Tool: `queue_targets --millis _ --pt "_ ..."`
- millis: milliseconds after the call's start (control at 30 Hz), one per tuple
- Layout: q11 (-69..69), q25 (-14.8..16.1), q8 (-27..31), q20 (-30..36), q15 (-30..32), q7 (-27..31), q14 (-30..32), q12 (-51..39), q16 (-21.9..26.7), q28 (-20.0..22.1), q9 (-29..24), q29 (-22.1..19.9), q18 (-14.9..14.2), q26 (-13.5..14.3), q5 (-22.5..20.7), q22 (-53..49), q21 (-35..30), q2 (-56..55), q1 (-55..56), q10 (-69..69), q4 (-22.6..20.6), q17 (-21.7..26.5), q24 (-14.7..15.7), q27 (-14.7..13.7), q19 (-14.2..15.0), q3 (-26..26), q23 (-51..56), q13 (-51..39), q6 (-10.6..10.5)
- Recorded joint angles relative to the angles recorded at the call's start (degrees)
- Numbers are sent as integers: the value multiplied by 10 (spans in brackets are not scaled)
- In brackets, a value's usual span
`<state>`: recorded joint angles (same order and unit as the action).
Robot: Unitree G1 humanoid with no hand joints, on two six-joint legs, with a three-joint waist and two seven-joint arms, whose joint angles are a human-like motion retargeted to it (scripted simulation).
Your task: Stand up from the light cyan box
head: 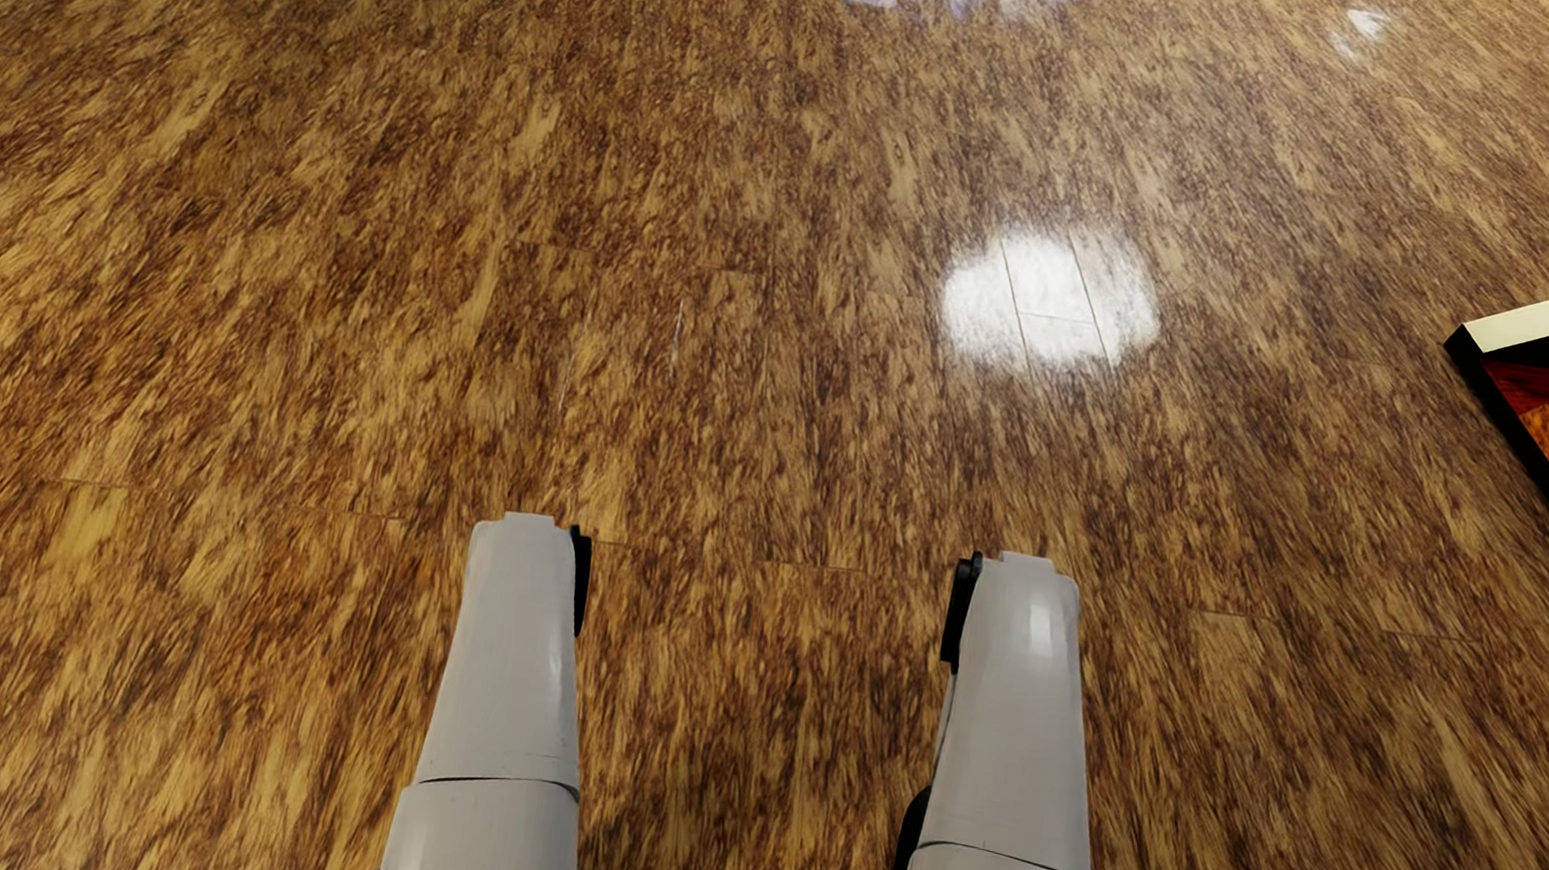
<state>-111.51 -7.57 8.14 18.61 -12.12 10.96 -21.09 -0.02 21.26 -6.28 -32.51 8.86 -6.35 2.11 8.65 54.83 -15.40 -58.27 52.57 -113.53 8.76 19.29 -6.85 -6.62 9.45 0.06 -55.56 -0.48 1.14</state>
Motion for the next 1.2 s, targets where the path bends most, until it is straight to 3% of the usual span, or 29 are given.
queue_targets --millis 133,200,267,300,333,433,500,533,633,767,867,1000,1100,1200 --pt "0 101 2 -2 3 3 -7 -6 69 111 -3 -103 -1 -1 3 -179 40 1 -1 -2 -2 49 62 0 5 0 169 11 3" --pt "2 117 0 32 12 2 -34 -50 119 171 -8 -152 14 6 6 -283 38 -3 3 -5 -2 82 60 -17 15 1 278 -18 2" --pt "-2 117 -1 97 22 4 -49 -130 166 206 -16 -188 19 33 13 -357 10 -12 7 -9 -7 128 27 -42 21 1 372 -67 2" --pt "-2 109 -2 138 25 4 -53 -174 195 201 -20 -176 22 23 16 -394 -6 -16 9 -10 -9 155 12 -38 25 1 416 -95 1" --pt "-3 91 -2 191 26 5 -51 -236 214 191 -26 -173 18 57 15 -410 -45 -22 14 -10 -6 180 -15 -64 24 3 437 -140 3" --pt "-3 39 -5 356 18 11 -16 -415 254 87 -56 -58 2 77 16 -446 -182 -42 42 -7 -1 256 -50 -75 27 2 501 -297 1" --pt "-3 21 -4 442 10 15 -9 -513 263 31 -81 24 -7 96 18 -457 -275 -68 74 -8 3 288 -73 -89 32 2 528 -409 -2" --pt "-4 31 -2 479 6 18 -7 -553 265 39 -93 9 -14 107 20 -458 -316 -86 94 -9 5 299 -81 -90 35 2 526 -454 -3" --pt "-15 57 8 533 -6 26 -12 -622 288 187 -138 -94 -33 118 31 -491 -366 -152 161 -15 7 333 -64 -117 49 1 560 -545 -9" --pt "-26 82 23 533 -30 31 -33 -657 349 288 -173 -188 -47 143 26 -567 -395 -250 251 -19 5 386 -48 -147 53 1 641 -606 -18" --pt "-14 82 26 538 -52 30 -49 -681 366 301 -186 -196 -43 149 11 -594 -404 -284 280 -5 -5 390 -49 -151 43 -3 666 -637 -19" --pt "48 59 13 509 -70 21 -56 -649 339 275 -179 -181 -21 145 -8 -559 -380 -254 259 55 -16 351 -64 -144 27 -4 627 -609 -20" --pt "152 15 -7 470 -67 4 -47 -599 281 221 -160 -137 -10 142 -17 -463 -340 -177 195 155 -13 287 -92 -133 19 -3 535 -553 -18" --pt "307 -52 -28 417 -44 -19 -13 -543 177 140 -130 -76 4 153 -33 -306 -303 -62 96 303 -14 183 -143 -128 2 -2 382 -500 -16"
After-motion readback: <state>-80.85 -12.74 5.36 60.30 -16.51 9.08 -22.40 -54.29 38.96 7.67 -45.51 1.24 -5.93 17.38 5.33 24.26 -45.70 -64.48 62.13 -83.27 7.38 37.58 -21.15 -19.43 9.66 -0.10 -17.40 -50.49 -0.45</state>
